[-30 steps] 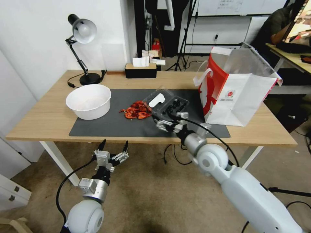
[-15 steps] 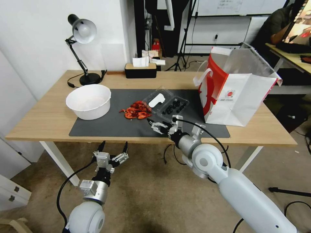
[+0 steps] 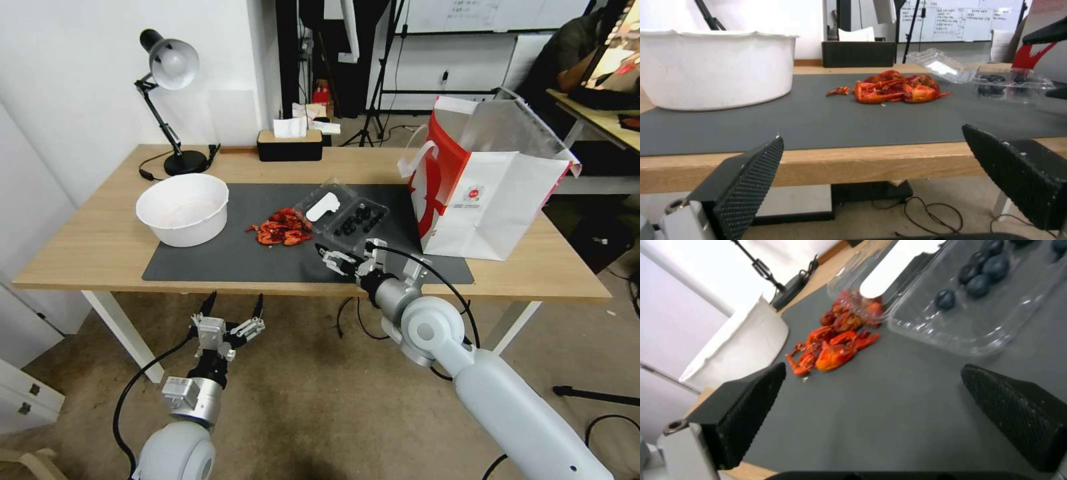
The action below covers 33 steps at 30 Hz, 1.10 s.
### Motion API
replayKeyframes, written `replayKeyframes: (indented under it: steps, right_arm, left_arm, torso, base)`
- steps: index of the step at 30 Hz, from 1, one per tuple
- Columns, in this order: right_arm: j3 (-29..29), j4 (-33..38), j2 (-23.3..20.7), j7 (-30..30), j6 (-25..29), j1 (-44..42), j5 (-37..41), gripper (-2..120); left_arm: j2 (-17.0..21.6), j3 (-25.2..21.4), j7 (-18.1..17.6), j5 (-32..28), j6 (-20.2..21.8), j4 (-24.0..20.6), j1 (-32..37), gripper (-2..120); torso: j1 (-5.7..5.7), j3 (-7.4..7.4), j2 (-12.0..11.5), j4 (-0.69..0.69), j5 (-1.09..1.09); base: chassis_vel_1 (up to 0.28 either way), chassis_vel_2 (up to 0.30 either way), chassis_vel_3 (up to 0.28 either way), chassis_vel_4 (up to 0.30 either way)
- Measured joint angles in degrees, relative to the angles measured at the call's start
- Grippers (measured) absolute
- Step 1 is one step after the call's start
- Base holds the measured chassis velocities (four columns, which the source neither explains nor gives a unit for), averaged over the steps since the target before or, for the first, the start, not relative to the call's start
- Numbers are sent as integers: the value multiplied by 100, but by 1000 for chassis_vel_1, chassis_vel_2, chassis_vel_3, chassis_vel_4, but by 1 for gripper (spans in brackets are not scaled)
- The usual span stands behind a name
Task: Close the disposable takeout box, then place it into the delivery bag.
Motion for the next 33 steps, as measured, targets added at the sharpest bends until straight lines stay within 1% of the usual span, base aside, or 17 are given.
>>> replayKeyframes:
  steps: [7,13,17,26,33]
  right_arm:
    - [142,-17,-111,-58,6,-36,122,100]
    - [184,5,-179,-103,-3,-81,166,100]
    - [148,29,-268,-237,-72,-117,213,100]
    - [-49,-59,-199,-294,-69,58,213,100]
    - [-206,-360,-104,-246,-52,391,298,100]
  left_arm:
    - [-66,-2,-3,88,-46,-49,97,100]
    - [-127,5,-9,152,-48,-77,127,100]
    - [-181,5,-12,226,-54,-127,188,100]
    - [-270,-30,-16,319,-88,-215,328,100]
    - [-253,-106,-22,319,-199,-222,371,100]
  torso:
    - [-1,0,0,0,1]
    - [-1,0,0,0,1]
    - [-1,0,0,-1,-1]
    - [-1,0,0,0,0]
    - [-1,0,0,0,-1]
  base:
    - [0,0,0,0]
    - [0,0,0,0]
    - [0,0,0,0]
    - [0,0,0,0]
    - [0,0,0,0]
